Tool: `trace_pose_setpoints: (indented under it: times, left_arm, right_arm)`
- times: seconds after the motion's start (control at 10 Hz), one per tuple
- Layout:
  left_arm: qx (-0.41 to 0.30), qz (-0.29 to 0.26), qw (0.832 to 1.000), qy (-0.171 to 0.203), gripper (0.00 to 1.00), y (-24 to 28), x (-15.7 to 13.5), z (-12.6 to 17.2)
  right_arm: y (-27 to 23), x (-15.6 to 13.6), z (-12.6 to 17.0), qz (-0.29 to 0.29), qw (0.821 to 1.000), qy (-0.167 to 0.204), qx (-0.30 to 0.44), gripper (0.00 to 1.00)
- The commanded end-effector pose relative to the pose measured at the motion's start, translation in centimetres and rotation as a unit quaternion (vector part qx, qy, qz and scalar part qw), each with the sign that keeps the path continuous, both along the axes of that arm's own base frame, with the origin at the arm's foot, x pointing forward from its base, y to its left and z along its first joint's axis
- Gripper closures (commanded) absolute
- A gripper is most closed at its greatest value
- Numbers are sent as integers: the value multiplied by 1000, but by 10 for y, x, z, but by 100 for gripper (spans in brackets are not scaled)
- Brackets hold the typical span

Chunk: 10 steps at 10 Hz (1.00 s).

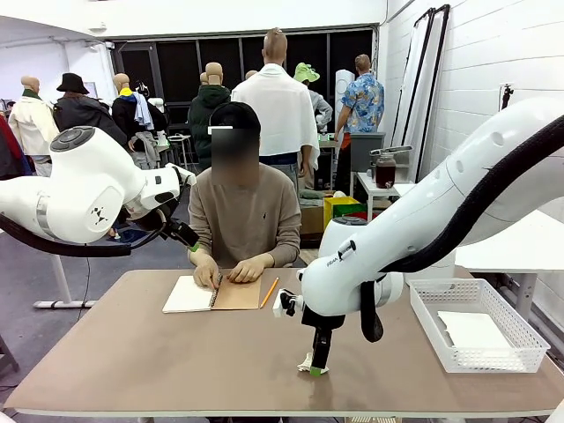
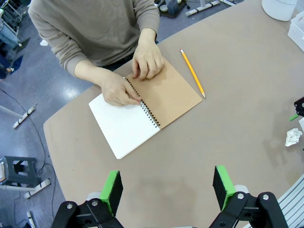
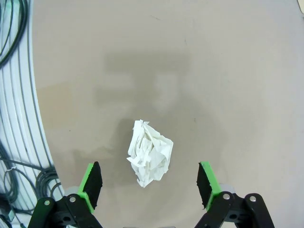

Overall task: Sort the paper based on its condition.
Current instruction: If a person hands you a paper, place it in the Organizing basket , and if it's crumpled, put it in the Trash can.

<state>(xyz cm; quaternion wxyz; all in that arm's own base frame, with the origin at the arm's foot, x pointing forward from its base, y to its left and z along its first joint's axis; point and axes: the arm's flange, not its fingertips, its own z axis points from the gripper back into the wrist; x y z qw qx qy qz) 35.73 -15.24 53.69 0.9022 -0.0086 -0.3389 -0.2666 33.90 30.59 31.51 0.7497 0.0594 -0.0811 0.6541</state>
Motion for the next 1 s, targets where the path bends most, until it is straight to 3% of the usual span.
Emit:
trace_pose_setpoints:
  times: [0.0,0.8,0.9]
  left_arm:
    - [1,-1,1000,0,0,1,0,0]
    - [1,-1,1000,0,0,1,0,0]
    - [1,-1,1000,0,0,1,0,0]
  right_arm:
    - [6,4,-6,2,1000,8,13,0]
    - [4,9,-18,-11,1000,15,0,0]
    - [4,11,-19,-12,1000,18,-2,15]
